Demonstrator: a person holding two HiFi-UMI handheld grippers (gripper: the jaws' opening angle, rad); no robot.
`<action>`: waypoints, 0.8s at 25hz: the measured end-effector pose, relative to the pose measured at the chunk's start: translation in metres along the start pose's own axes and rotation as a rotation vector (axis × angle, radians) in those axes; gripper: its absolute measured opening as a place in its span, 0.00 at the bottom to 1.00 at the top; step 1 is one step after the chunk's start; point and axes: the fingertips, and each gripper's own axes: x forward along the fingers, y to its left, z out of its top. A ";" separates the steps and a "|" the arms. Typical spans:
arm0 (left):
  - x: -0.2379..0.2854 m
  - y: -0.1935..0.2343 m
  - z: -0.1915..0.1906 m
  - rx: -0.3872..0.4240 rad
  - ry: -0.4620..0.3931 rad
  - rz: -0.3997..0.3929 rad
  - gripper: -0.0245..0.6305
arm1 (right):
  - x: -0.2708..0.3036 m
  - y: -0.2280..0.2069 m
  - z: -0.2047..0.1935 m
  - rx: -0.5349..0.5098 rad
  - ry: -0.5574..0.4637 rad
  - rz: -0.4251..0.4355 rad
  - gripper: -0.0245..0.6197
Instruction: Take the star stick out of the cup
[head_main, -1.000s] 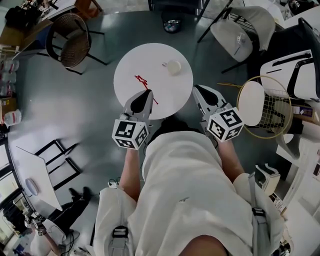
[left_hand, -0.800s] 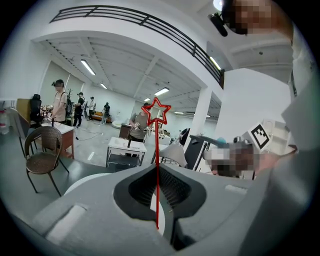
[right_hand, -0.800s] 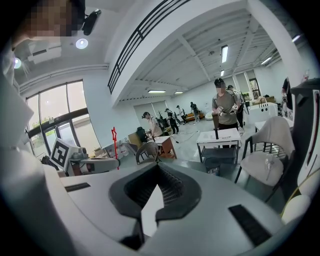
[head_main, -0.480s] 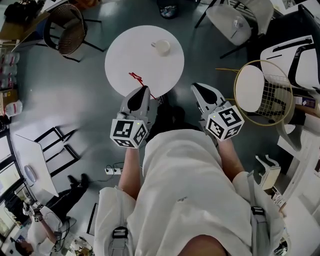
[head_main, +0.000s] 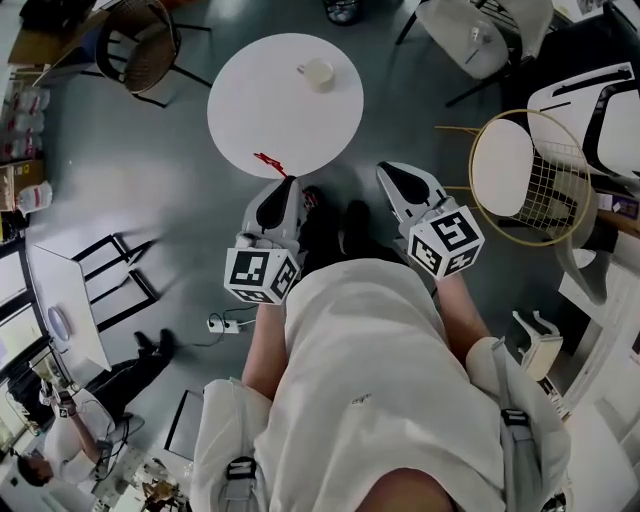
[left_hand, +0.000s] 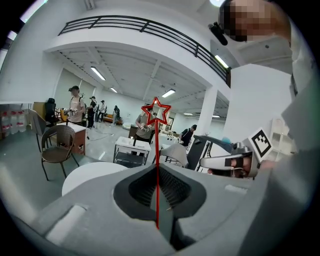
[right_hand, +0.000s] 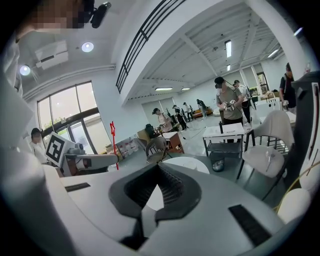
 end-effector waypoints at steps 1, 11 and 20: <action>-0.002 -0.003 0.000 0.001 -0.002 0.001 0.06 | -0.002 0.002 0.001 -0.001 -0.005 0.008 0.05; -0.011 -0.012 0.010 0.032 -0.025 -0.014 0.06 | -0.003 0.023 0.017 -0.032 -0.053 0.050 0.05; -0.024 0.005 0.007 0.035 -0.036 0.009 0.06 | 0.004 0.037 0.021 -0.076 -0.057 0.064 0.05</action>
